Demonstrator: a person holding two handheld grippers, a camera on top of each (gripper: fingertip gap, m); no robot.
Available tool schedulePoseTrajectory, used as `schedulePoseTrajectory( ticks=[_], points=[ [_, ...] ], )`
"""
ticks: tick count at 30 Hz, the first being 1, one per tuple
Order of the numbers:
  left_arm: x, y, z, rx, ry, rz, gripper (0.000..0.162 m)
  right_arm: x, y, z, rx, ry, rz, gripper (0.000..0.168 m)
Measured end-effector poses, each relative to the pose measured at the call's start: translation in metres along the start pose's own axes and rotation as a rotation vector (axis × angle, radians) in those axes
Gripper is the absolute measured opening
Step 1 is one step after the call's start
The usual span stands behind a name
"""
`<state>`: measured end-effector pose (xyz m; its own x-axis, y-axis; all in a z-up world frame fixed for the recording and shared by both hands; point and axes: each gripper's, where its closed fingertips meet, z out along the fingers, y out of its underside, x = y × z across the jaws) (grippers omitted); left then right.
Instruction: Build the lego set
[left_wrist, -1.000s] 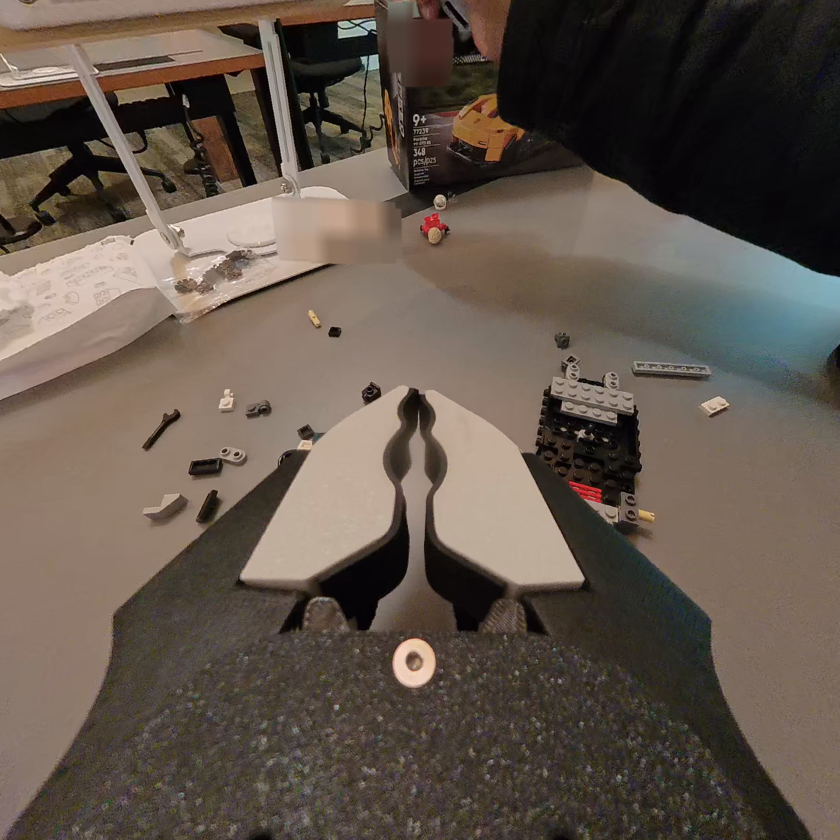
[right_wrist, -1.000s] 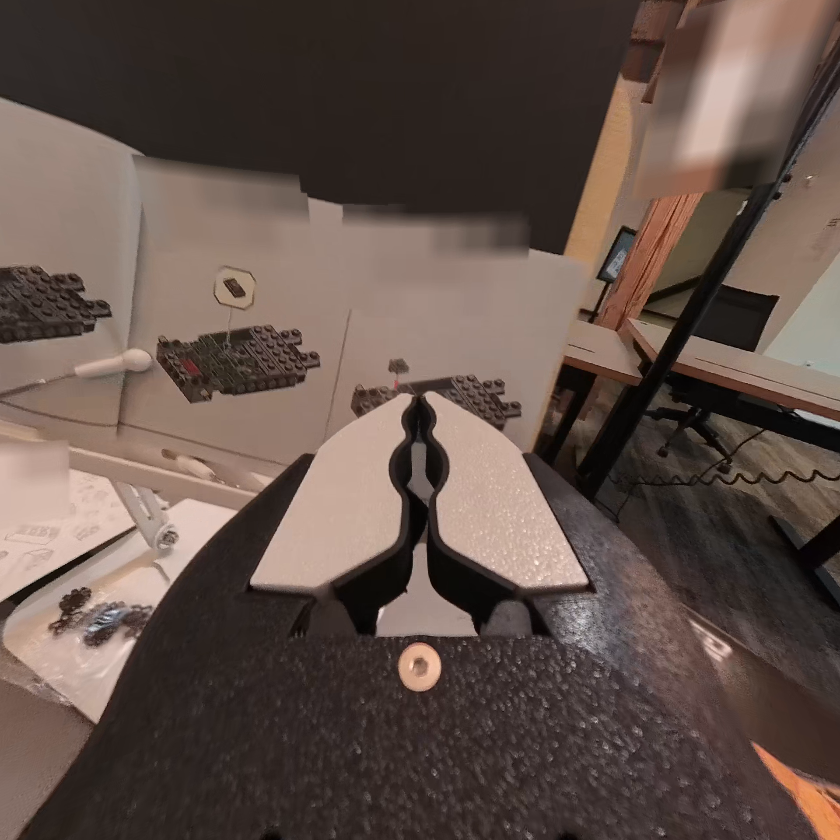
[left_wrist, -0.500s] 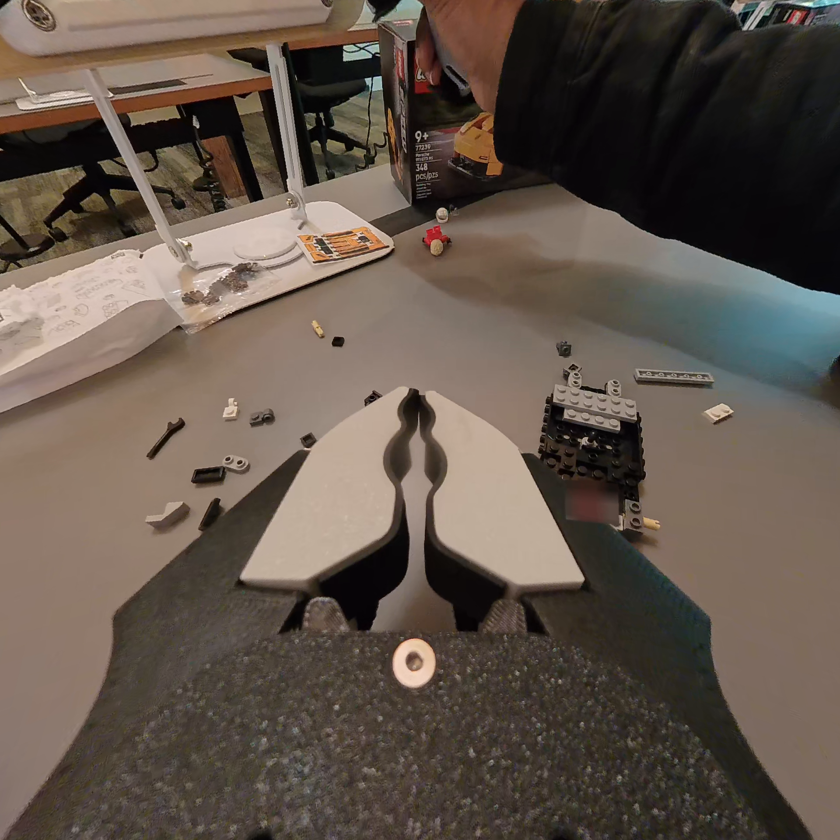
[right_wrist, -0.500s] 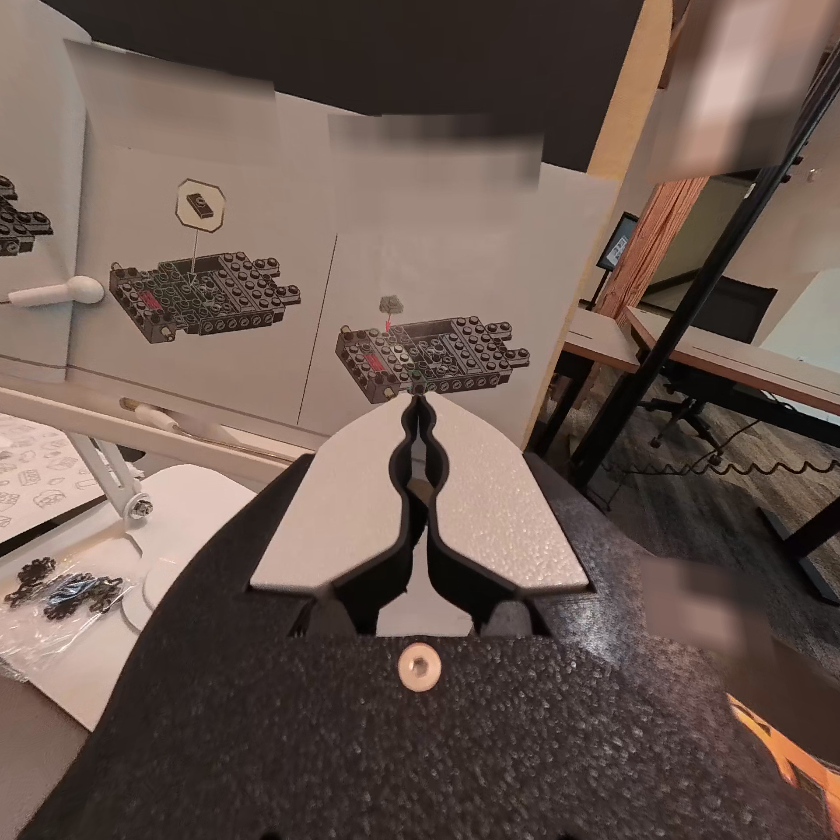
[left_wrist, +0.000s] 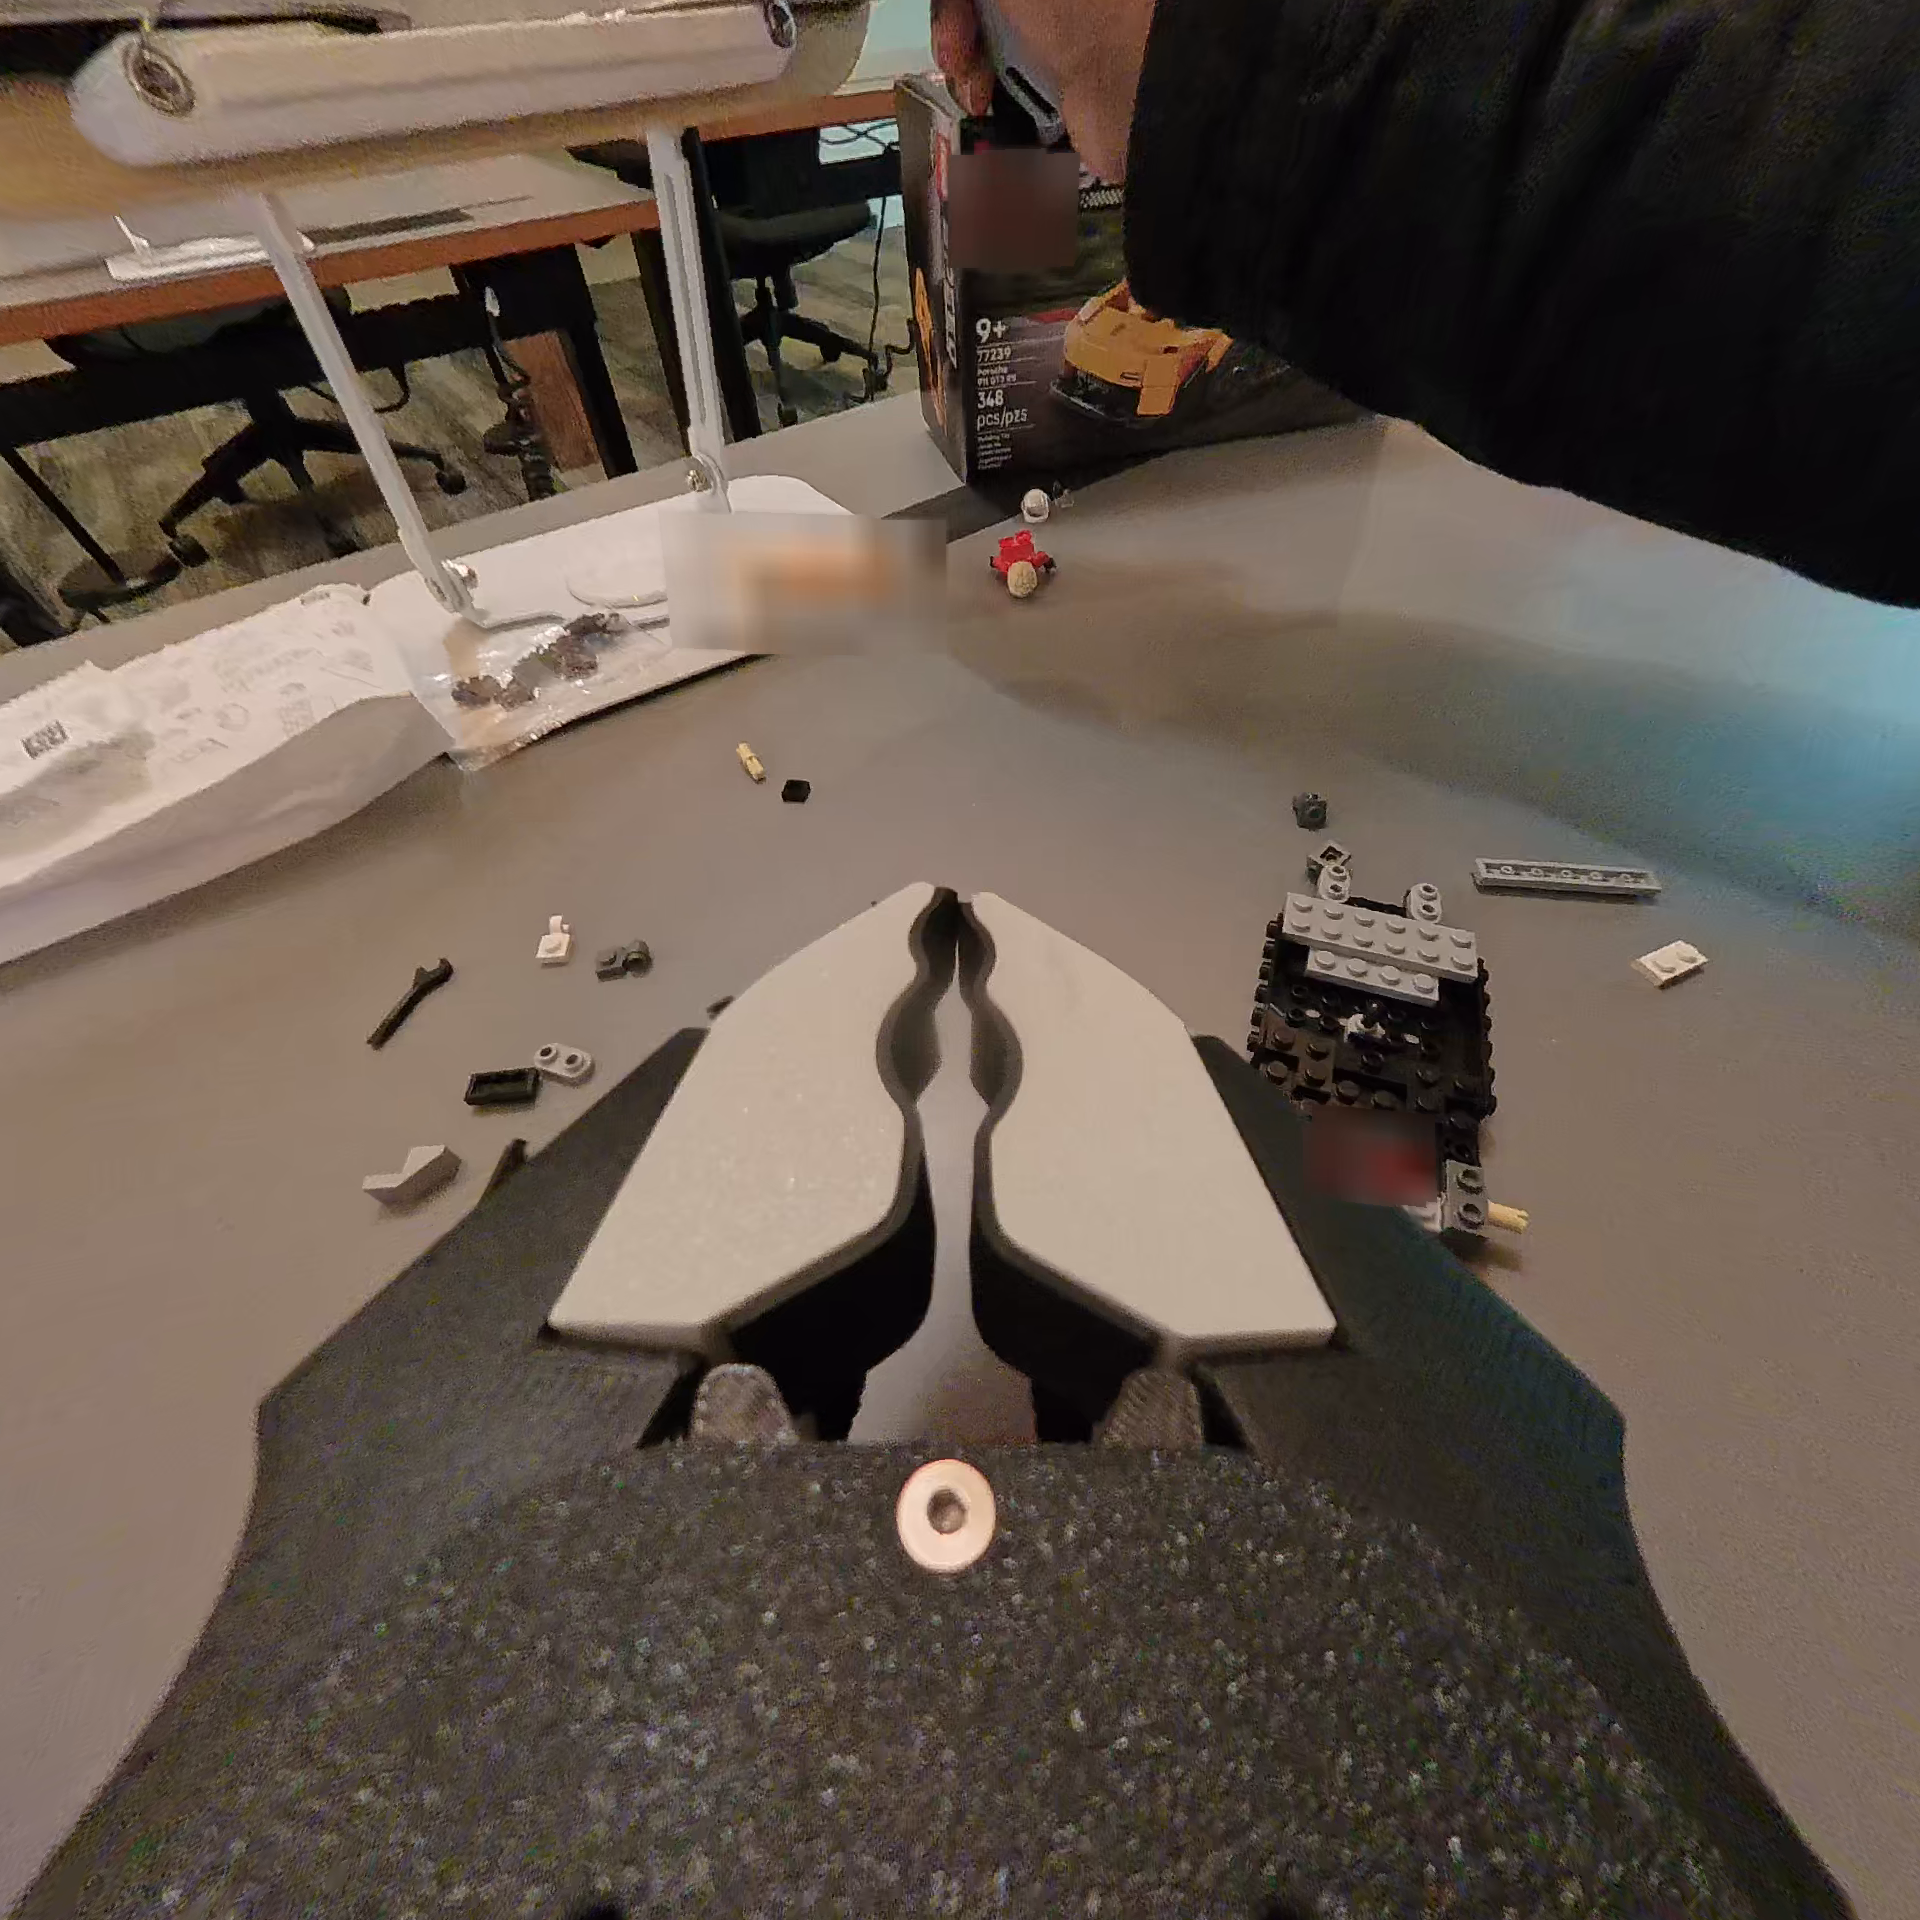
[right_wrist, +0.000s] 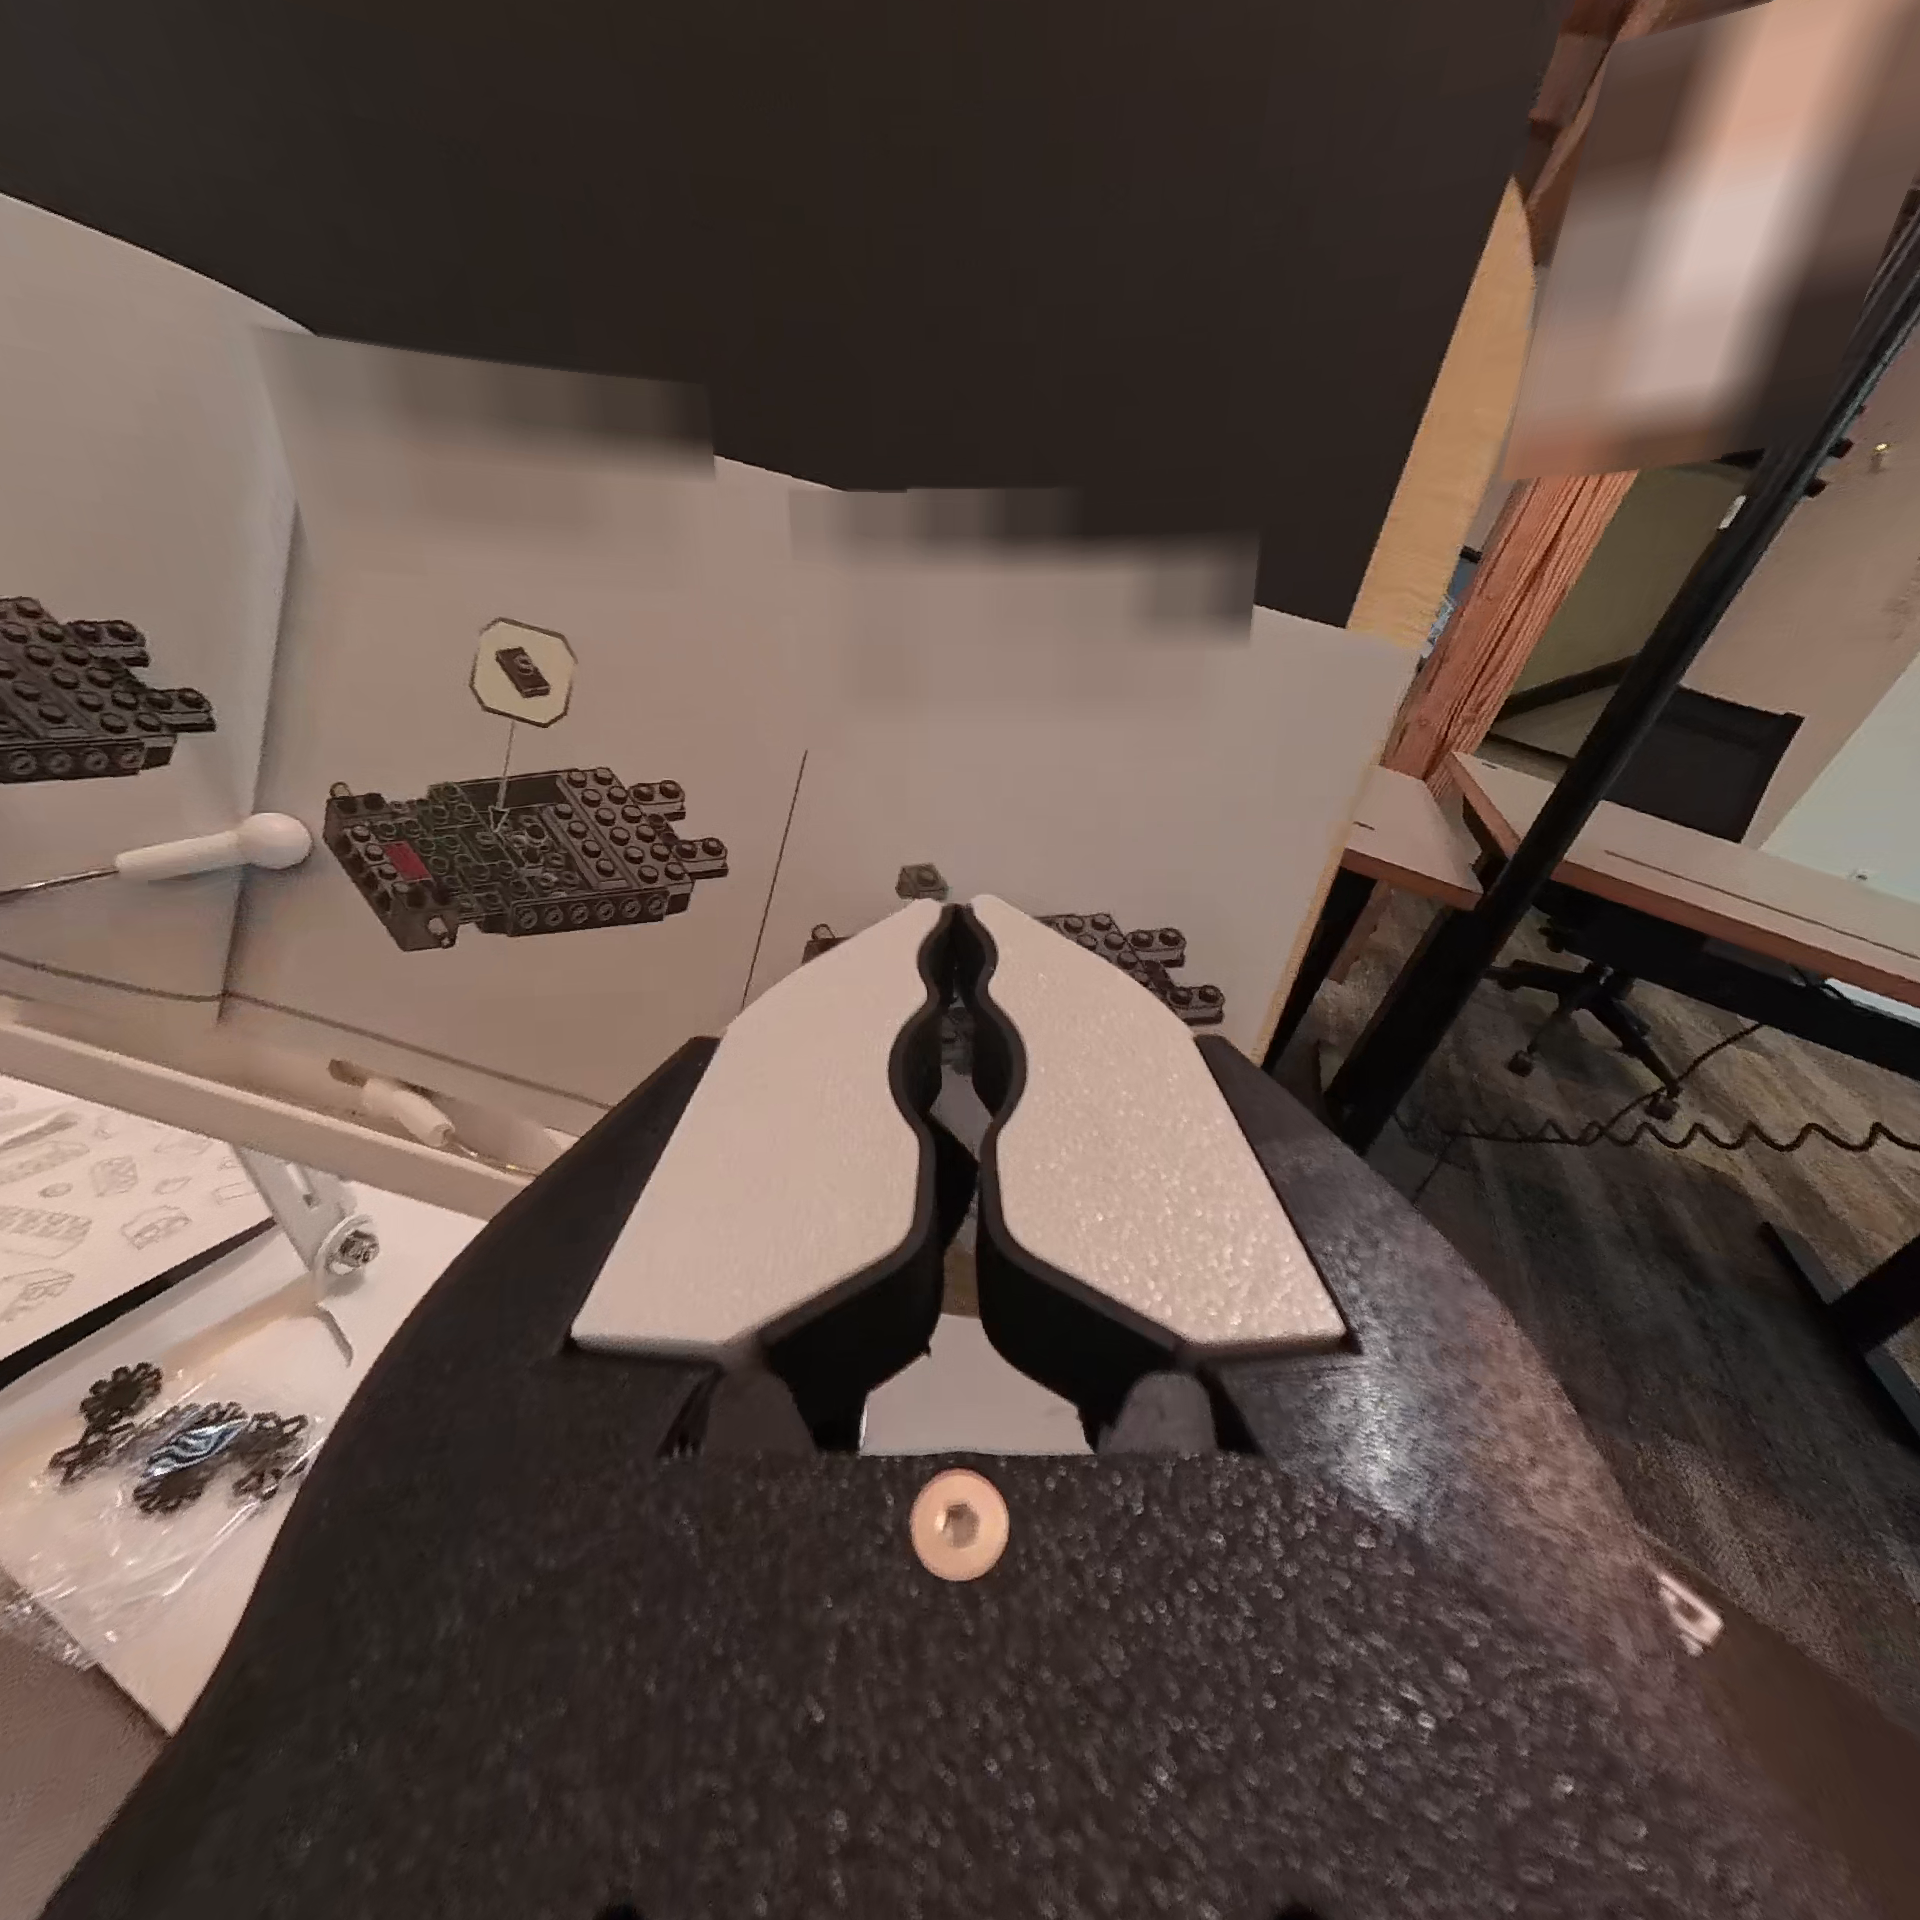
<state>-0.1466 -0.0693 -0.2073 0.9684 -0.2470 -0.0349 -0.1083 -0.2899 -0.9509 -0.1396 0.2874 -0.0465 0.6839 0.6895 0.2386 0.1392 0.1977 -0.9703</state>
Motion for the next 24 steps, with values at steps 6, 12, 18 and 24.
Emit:
schedulePoseTrajectory(
  ticks=[6, 12, 18, 24],
  points=[
    [0.004, -0.001, -0.002, 0.002, 0.043, -0.06, 0.0, 0.007, 0.009, -0.014, 0.005, 0.013, 0.039, 0.0],
    [0.005, -0.001, -0.002, 0.004, 0.047, -0.037, 0.0, 0.007, 0.018, -0.01, -0.02, 0.007, 0.047, 0.0],
    [0.006, -0.001, -0.003, 0.005, 0.056, -0.027, 0.0, 0.004, 0.013, -0.015, -0.002, -0.015, 0.052, 0.0],
    [0.007, -0.001, -0.004, -0.004, 0.054, 0.0, 0.006, -0.053, 0.016, -0.09, -0.085, -0.342, -0.012, 0.001]
  ],
)
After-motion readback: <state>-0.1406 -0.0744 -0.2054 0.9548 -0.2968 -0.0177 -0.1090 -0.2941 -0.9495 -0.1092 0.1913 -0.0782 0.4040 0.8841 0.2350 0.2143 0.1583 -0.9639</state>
